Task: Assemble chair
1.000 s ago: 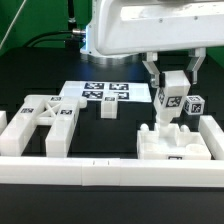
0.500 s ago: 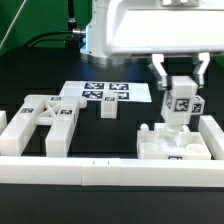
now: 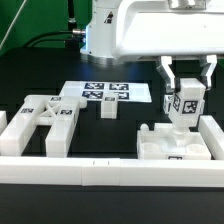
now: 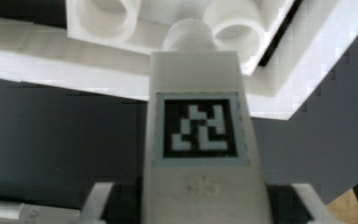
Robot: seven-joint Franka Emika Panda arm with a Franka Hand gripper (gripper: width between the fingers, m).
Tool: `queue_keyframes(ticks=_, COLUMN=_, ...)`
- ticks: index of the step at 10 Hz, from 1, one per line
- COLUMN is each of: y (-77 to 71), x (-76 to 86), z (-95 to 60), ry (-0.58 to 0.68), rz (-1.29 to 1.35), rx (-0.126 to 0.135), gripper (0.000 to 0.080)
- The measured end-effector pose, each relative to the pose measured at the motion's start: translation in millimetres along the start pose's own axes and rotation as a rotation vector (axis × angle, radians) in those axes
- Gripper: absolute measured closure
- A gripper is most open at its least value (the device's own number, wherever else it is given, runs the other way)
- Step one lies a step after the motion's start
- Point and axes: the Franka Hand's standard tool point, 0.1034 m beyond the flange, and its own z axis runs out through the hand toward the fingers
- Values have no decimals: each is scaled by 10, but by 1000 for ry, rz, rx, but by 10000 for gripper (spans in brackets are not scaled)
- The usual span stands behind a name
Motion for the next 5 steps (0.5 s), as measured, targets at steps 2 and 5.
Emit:
queue_keyframes(ticks=2, y=-110, x=23, z=39, ry=132, rz=-9, rx=-17, gripper=512)
queue_keyframes(ticks=5, y=-209, x=26, z=117, ry=95, rz=-23, rx=0, gripper=512)
